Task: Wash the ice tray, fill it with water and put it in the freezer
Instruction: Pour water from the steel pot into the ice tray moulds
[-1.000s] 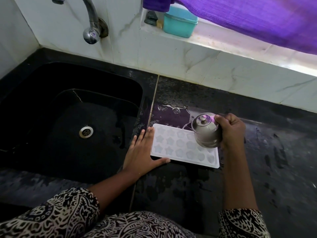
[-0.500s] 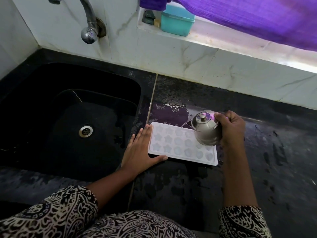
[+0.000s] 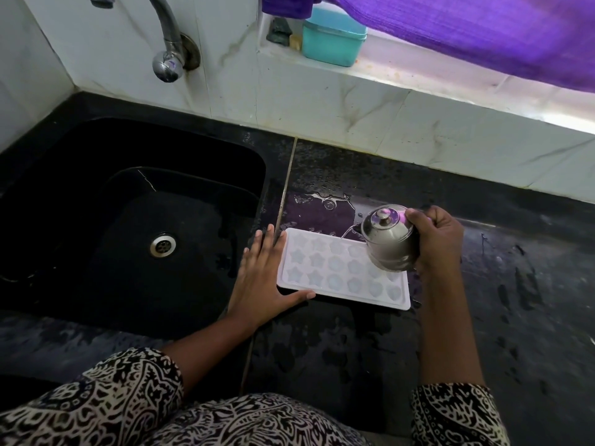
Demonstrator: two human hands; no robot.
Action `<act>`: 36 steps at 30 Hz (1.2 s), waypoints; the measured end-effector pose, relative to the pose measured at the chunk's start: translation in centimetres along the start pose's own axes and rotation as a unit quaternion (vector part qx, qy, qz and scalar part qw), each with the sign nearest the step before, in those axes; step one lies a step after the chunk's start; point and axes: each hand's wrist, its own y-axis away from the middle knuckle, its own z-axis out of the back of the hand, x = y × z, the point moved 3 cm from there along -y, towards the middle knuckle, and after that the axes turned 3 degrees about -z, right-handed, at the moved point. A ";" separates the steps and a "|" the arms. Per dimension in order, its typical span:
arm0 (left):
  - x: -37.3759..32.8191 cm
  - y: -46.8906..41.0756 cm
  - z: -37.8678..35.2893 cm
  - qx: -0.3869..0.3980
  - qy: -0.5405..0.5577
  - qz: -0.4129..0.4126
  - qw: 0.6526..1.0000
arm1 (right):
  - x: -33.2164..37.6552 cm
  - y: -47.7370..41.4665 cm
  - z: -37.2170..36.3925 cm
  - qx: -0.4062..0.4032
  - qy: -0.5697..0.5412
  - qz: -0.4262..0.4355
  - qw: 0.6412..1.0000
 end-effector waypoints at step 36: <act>0.1 -0.1 -0.3 0.014 -0.049 0.038 0.998 | -0.7 -1.7 0.8 0.049 -0.136 -0.026 0.989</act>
